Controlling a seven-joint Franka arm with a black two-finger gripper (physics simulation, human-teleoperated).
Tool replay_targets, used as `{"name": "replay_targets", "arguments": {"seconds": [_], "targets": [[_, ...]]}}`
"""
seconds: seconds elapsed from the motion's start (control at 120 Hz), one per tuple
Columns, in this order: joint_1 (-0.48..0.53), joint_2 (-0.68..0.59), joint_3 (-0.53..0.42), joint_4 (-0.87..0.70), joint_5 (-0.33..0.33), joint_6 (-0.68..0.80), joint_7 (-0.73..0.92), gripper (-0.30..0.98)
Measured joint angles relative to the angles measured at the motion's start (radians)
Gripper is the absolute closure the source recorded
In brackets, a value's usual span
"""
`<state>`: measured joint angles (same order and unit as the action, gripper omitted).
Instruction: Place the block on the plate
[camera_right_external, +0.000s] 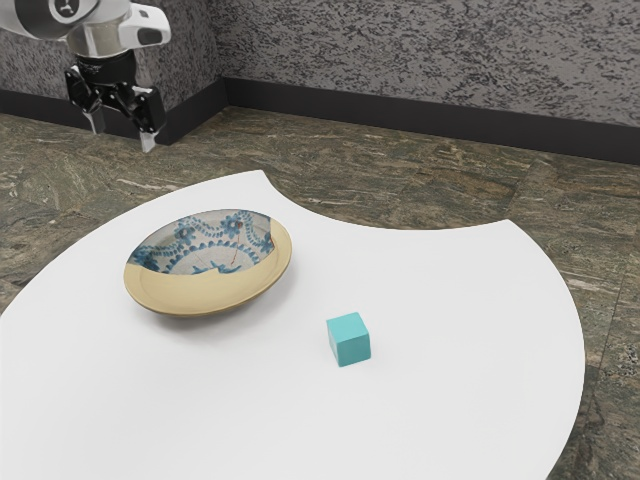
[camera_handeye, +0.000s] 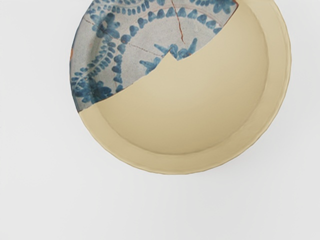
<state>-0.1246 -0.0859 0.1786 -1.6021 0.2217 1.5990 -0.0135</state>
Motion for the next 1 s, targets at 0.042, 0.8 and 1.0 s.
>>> {"name": "replay_targets", "arguments": {"seconds": [0.042,0.8,1.0], "targets": [[0.001,-0.001,0.000,-0.001,0.001,0.002,-0.001,0.00],[-0.220,0.333,-0.015,-0.148,-0.401,0.331,-0.385,0.00],[-0.240,0.452,-0.023,-0.142,-0.425,0.449,-0.576,0.00]]}}
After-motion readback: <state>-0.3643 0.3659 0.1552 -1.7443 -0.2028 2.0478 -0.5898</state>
